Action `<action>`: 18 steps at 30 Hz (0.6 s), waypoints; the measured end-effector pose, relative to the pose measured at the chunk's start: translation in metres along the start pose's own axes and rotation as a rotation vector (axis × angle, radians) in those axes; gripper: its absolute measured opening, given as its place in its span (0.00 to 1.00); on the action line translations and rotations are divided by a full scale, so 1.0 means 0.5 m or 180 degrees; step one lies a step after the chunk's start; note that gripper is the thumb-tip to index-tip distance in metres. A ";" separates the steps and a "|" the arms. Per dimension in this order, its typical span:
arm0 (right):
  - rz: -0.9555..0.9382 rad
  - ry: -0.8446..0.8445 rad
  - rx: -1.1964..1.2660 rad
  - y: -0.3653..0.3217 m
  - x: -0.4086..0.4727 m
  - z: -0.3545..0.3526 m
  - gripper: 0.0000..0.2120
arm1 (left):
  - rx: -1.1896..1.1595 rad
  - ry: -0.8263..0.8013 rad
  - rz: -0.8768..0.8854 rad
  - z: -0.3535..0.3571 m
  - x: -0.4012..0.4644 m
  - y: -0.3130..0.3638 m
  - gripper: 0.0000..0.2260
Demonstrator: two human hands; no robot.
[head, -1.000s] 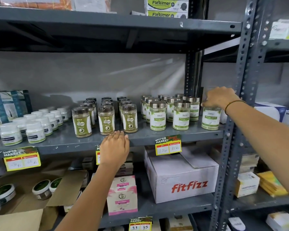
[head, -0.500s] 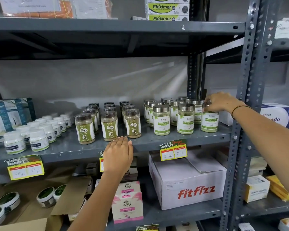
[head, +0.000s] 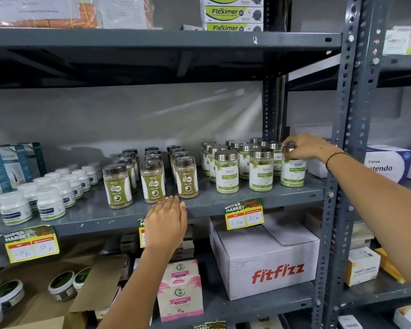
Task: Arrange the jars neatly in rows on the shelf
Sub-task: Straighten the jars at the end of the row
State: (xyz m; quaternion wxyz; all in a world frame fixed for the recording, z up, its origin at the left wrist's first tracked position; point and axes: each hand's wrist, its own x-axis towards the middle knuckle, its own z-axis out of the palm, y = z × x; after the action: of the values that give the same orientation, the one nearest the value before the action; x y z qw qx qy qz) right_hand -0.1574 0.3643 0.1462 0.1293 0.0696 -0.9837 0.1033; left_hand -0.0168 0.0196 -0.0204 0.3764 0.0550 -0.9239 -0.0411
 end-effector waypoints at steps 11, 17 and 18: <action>-0.0952 0.0556 0.0429 -0.091 -0.017 0.033 0.33 | -0.0001 -0.0007 0.0006 -0.003 0.000 0.001 0.18; -0.0766 0.0256 0.0473 -0.101 -0.007 0.055 0.31 | -0.0024 0.0014 0.0027 -0.004 0.000 0.001 0.20; -0.0752 0.0289 0.0536 -0.102 -0.007 0.057 0.31 | -0.0024 0.0019 0.0026 -0.004 0.000 0.001 0.20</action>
State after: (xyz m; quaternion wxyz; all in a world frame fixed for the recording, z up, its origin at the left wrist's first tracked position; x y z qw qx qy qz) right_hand -0.1524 0.3091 0.1278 0.1787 0.1907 -0.9497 0.1725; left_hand -0.0155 0.0199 -0.0191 0.3795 0.0499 -0.9228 -0.0429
